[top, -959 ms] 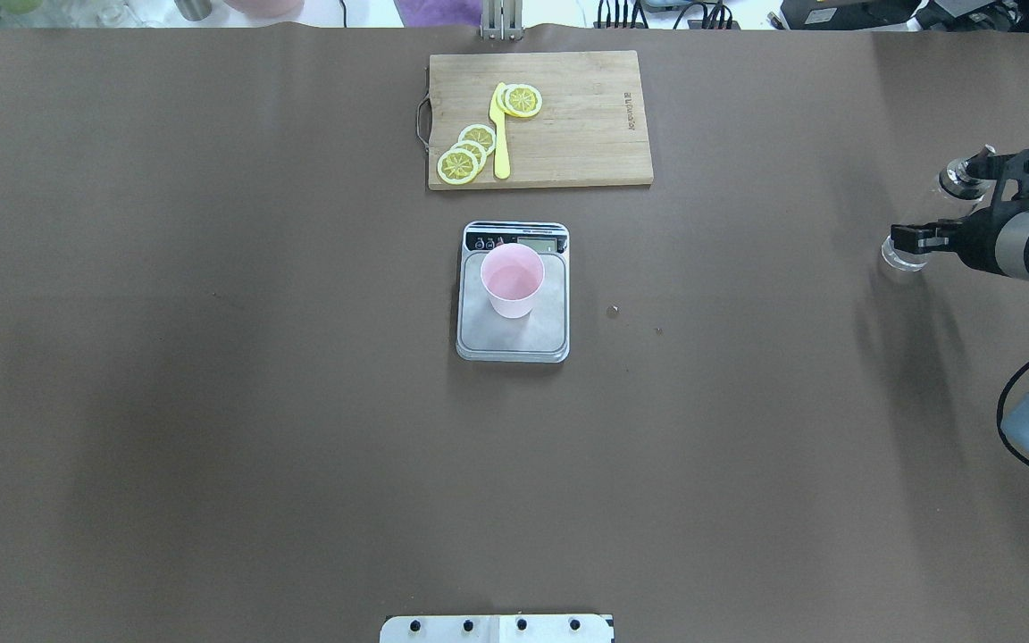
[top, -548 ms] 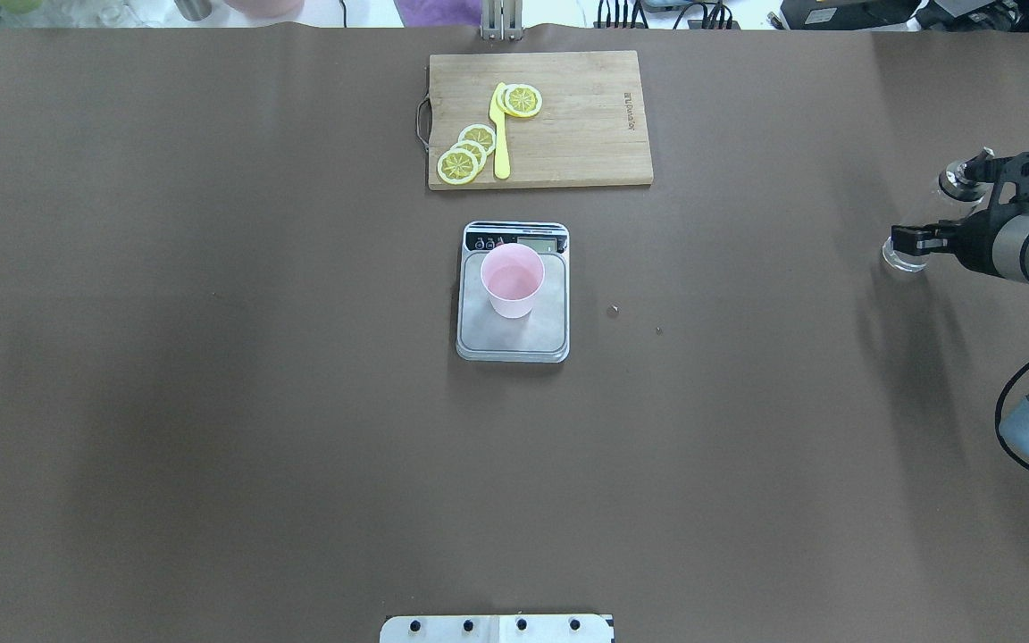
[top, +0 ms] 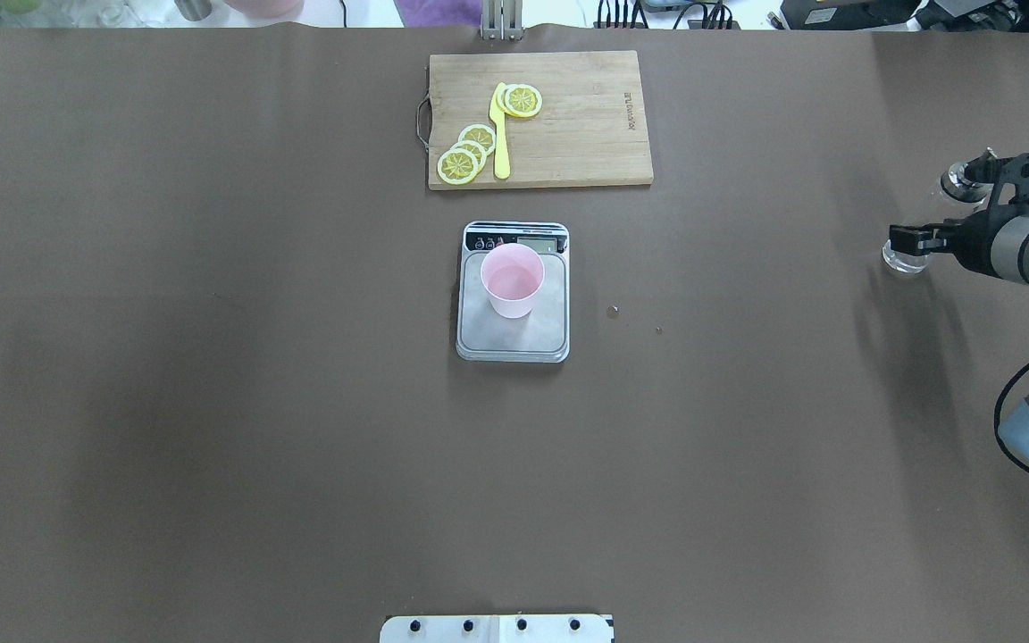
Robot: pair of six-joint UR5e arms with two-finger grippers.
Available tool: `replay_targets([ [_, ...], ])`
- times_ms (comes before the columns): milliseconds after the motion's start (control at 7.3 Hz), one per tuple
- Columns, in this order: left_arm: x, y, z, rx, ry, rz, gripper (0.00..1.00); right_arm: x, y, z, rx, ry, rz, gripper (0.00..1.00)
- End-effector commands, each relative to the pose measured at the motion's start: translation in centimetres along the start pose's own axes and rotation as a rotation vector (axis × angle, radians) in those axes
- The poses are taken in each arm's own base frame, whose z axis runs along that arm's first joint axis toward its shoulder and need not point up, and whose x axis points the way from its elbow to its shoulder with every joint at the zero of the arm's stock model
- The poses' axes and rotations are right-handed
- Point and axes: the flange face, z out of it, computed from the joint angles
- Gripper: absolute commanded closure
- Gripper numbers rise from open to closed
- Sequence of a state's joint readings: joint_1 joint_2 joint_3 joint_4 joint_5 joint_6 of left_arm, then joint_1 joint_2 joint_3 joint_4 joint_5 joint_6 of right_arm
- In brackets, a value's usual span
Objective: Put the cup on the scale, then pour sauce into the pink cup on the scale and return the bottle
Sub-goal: 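Lower the sauce bottle onto the table with the right gripper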
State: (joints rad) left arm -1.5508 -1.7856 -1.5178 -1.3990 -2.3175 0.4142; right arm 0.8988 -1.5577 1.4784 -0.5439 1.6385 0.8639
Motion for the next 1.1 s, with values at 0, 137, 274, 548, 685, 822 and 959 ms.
replay_targets([
  [0, 0.0, 0.0, 0.0, 0.001, 0.0, 0.001, 0.02, -0.1, 0.1, 0.0, 0.002, 0.002, 0.0, 0.0],
  [137, 0.0, 0.0, 0.0, 0.001, 0.0, 0.001, 0.02, -0.2, 0.1, 0.0, 0.003, 0.0, 0.0, 0.0],
  [274, 0.0, 0.0, 0.0, 0.0, -0.001, 0.001, 0.02, -0.2, 0.1, 0.0, 0.002, -0.001, 0.0, 0.0],
  [548, 0.0, 0.0, 0.0, 0.0, -0.001, 0.001, 0.02, -0.1, 0.2, 0.0, 0.003, 0.0, 0.0, 0.0],
  [685, 0.0, 0.1, 0.0, 0.0, 0.0, 0.001, 0.02, 0.0, 0.4, -0.1, 0.0, 0.0, 0.001, 0.0],
  [822, 0.0, 0.1, 0.0, 0.0, 0.0, 0.0, 0.02, 0.0, 0.6, -0.2, -0.002, -0.002, 0.001, 0.0],
  [959, 0.0, 0.1, 0.0, -0.001, -0.001, 0.0, 0.02, 0.4, 1.1, -0.4, -0.003, -0.002, 0.0, 0.0],
])
